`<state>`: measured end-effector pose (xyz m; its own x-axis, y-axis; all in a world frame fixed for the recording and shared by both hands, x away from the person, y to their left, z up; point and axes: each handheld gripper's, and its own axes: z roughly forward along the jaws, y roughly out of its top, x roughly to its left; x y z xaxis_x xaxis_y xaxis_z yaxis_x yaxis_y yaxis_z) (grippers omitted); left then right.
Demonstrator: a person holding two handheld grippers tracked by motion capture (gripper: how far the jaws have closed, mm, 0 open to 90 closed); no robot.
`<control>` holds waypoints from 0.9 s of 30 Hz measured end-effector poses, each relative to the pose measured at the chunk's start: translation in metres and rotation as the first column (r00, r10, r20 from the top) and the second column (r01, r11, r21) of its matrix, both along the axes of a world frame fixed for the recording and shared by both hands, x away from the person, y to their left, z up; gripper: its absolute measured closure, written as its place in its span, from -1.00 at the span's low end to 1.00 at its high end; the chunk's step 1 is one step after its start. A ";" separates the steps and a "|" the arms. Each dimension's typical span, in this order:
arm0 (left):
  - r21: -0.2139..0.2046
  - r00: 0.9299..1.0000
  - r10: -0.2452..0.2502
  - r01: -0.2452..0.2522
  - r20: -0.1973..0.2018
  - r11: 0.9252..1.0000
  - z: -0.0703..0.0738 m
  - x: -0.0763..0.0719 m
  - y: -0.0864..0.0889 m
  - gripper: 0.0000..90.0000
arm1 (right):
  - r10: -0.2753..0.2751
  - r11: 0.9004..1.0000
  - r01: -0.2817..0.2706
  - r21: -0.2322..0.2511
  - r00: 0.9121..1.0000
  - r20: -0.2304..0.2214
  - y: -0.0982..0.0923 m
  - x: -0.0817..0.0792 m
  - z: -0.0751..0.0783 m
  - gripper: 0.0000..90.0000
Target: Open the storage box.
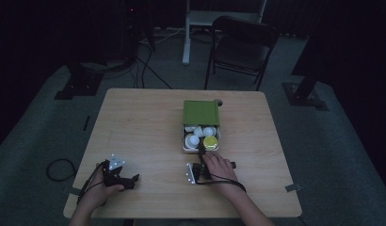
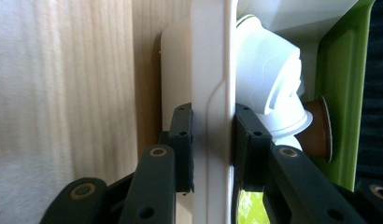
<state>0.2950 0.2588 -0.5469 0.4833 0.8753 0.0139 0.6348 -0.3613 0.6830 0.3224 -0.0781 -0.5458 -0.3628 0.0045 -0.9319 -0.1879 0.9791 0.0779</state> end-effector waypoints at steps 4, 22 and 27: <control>0.000 1.000 0.000 0.000 0.000 1.000 0.000 0.000 0.000 -1.00 | 0.006 1.000 -0.006 0.004 1.000 -0.002 -0.001 -0.006 0.000 0.60; 0.000 1.000 0.000 0.000 0.000 1.000 0.000 0.000 0.000 -1.00 | 0.034 0.999 -0.035 -0.008 0.999 -0.020 -0.002 -0.029 -0.001 0.61; 0.000 1.000 0.000 0.000 0.000 1.000 0.000 0.000 0.000 -1.00 | 0.044 0.999 -0.044 -0.009 0.999 -0.032 -0.003 -0.036 -0.003 0.61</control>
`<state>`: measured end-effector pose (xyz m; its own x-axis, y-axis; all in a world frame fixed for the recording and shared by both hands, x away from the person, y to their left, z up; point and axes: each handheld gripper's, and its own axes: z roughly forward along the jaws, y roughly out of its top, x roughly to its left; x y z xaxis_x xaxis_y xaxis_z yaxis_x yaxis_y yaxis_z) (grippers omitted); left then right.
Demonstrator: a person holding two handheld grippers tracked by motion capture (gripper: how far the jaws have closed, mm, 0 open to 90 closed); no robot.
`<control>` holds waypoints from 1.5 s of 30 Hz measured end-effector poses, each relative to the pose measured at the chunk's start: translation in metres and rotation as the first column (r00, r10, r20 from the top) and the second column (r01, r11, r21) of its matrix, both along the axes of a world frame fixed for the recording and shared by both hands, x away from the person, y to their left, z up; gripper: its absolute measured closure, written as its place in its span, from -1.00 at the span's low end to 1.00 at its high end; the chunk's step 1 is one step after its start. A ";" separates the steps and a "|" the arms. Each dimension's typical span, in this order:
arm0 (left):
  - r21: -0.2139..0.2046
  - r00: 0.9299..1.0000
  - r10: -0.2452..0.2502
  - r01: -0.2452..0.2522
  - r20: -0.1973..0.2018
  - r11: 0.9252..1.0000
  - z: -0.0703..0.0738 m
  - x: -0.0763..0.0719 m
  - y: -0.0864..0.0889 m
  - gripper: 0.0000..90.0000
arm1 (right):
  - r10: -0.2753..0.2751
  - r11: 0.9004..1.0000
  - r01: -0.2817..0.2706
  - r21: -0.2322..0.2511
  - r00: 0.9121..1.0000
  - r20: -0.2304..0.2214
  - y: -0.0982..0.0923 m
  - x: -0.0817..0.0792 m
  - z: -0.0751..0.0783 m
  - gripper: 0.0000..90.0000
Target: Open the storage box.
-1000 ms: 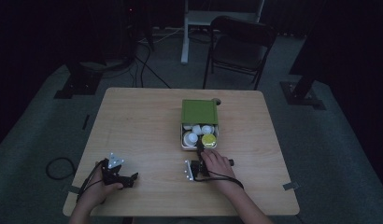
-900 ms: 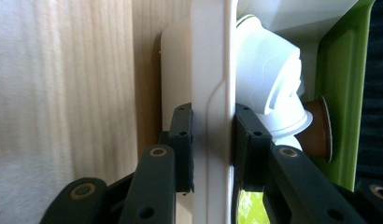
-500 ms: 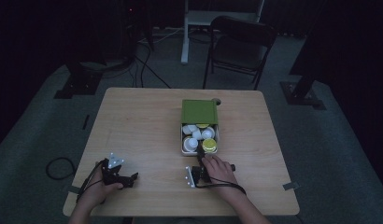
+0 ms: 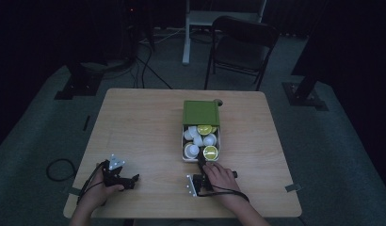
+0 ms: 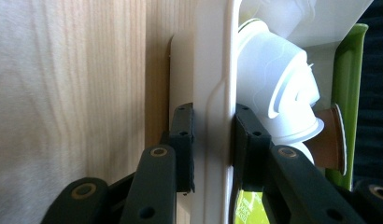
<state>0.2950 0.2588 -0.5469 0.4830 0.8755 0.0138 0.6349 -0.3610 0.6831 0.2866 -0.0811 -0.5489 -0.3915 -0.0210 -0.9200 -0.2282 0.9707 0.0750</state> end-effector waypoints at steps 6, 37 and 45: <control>0.000 1.000 0.000 0.000 0.000 1.000 0.000 0.000 0.000 -1.00 | 0.004 1.000 -0.004 0.002 1.000 -0.008 -0.001 -0.006 0.001 0.61; 0.000 1.000 0.000 0.000 0.000 1.000 0.000 0.000 0.000 -1.00 | 0.013 1.000 -0.013 0.012 0.999 -0.031 -0.005 -0.024 0.003 0.61; 0.000 1.000 0.000 0.000 0.000 1.000 0.000 0.000 0.000 -1.00 | 0.025 0.999 -0.024 0.026 0.999 -0.044 -0.007 -0.027 0.004 0.57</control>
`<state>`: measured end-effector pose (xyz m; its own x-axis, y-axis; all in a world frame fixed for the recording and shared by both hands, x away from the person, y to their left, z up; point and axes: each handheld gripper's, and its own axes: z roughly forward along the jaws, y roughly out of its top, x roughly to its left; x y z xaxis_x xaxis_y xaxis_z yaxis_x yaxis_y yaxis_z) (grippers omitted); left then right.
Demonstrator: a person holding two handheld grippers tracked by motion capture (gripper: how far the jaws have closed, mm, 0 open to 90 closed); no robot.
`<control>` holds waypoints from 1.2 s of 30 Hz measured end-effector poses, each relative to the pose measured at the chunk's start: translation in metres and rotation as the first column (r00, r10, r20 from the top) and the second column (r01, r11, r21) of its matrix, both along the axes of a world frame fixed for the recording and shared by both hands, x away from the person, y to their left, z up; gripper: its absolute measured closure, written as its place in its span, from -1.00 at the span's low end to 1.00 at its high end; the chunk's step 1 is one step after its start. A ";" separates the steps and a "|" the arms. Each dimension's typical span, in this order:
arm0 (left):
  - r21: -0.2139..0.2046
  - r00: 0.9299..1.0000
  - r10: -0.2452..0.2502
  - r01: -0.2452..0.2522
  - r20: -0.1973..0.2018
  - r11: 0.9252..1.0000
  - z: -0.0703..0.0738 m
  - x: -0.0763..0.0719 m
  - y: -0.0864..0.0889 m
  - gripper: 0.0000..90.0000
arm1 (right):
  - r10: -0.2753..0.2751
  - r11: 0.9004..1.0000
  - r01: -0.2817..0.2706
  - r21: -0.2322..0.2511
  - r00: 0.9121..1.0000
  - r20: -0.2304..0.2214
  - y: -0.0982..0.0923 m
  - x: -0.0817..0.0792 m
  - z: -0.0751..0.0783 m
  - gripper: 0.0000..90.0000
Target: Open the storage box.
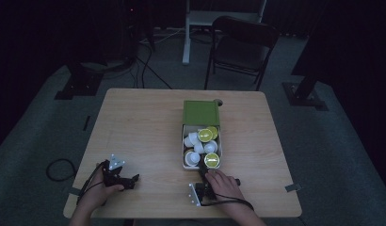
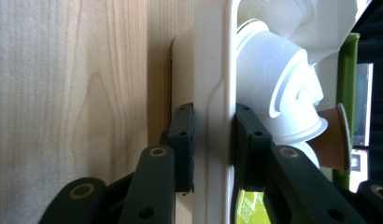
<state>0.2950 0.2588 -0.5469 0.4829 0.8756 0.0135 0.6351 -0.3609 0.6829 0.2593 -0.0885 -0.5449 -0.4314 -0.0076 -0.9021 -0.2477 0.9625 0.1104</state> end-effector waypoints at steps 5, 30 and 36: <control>0.000 1.000 0.000 0.000 0.000 1.000 0.000 0.000 0.000 -1.00 | 0.008 1.000 -0.008 -0.003 0.999 -0.047 0.000 0.000 0.003 0.42; -0.001 1.000 0.000 0.000 0.000 1.000 0.000 0.000 0.000 -1.00 | 0.068 0.904 0.028 0.426 0.976 -0.207 -0.022 -0.001 0.053 -0.16; 0.000 1.000 0.000 0.000 0.000 1.000 0.000 0.000 0.000 -1.00 | 0.059 0.845 0.067 0.530 0.974 -0.217 -0.033 0.006 0.062 -0.29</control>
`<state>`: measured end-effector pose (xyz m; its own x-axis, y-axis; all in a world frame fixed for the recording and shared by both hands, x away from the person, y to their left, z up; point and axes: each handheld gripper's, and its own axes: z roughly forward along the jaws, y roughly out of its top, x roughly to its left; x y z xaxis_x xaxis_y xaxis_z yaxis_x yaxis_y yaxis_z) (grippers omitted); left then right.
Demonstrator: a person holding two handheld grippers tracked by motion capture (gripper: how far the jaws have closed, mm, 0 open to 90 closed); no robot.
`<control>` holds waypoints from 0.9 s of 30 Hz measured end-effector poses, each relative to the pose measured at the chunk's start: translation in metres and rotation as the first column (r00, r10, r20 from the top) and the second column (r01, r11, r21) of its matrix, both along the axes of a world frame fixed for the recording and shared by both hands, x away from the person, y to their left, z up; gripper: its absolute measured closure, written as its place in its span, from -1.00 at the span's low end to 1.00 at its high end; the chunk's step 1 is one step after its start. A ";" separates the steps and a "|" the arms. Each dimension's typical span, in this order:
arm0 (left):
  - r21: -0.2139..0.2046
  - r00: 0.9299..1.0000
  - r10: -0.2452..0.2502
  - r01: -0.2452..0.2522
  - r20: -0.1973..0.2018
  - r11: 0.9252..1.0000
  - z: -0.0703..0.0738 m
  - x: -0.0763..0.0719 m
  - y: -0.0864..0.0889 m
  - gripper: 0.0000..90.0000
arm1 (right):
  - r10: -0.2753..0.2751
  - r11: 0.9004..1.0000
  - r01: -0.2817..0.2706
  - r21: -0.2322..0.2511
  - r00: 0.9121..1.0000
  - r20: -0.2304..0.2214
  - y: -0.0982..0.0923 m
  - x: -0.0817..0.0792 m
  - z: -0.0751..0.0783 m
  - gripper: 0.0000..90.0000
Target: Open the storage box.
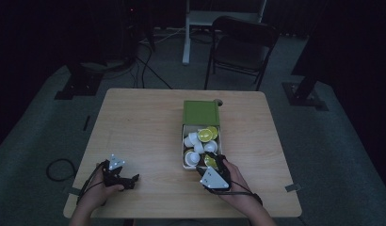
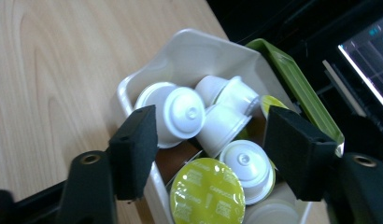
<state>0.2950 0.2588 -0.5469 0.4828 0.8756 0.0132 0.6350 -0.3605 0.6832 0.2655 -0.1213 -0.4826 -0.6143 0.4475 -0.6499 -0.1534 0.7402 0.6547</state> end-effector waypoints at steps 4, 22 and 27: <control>0.000 1.000 0.000 0.000 0.000 1.000 0.000 0.000 0.000 -1.00 | -0.028 0.997 0.029 0.069 0.999 -0.015 -0.005 0.003 0.003 -0.48; 0.000 1.000 0.000 0.000 0.000 1.000 0.000 0.000 0.000 -1.00 | -0.137 0.876 0.191 0.444 0.979 -0.151 -0.037 0.026 0.009 -0.69; 0.000 1.000 0.000 0.000 0.000 1.000 0.000 0.000 0.000 -1.00 | -0.173 0.850 0.232 0.473 0.971 -0.165 -0.047 0.032 0.009 -0.69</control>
